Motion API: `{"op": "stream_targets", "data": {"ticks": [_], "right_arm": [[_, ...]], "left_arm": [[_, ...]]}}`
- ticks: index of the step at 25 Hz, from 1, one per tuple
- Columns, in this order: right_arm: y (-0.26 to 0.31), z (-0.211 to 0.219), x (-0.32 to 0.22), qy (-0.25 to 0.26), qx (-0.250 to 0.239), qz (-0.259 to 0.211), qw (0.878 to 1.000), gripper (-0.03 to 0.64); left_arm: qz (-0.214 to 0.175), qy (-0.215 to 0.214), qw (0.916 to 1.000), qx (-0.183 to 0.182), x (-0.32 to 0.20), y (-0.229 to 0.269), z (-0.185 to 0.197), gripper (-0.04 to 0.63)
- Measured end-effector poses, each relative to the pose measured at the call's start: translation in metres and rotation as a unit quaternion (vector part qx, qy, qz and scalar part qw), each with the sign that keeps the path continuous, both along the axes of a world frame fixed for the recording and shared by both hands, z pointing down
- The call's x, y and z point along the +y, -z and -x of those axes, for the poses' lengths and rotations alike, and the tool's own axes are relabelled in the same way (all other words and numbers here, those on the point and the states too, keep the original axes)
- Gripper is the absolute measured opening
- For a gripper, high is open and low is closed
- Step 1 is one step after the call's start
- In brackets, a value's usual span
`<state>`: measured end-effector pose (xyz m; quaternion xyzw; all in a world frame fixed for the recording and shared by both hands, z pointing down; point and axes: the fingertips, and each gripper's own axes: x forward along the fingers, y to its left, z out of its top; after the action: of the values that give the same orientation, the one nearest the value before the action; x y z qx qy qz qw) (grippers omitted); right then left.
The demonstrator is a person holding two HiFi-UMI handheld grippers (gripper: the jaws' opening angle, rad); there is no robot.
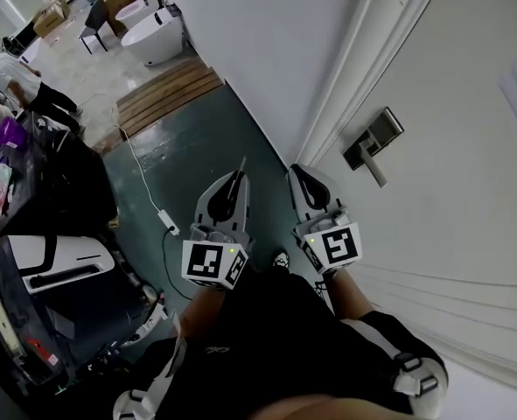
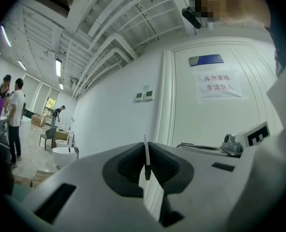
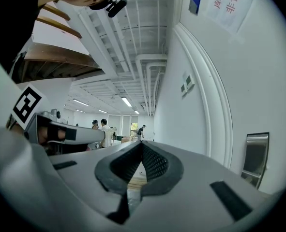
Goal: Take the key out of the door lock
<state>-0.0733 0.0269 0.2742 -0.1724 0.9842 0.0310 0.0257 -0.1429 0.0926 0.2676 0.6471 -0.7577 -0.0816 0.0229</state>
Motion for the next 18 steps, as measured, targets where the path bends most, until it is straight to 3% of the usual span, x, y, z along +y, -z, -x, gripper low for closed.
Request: {"op": "stream_targets", "data": {"ticks": [14, 18], "right_arm": [[-0.009, 0.013, 0.009, 0.012, 0.021, 0.016, 1.0, 0.008], [-0.003, 0.02, 0.012, 0.025, 0.005, -0.003, 1.0, 0.008]], "left_arm": [[-0.004, 0.014, 0.9999, 0.003, 0.008, -0.005, 0.008, 0.037], [-0.003, 0.021, 0.9997, 0.008, 0.012, -0.008, 0.011, 0.037]]}}
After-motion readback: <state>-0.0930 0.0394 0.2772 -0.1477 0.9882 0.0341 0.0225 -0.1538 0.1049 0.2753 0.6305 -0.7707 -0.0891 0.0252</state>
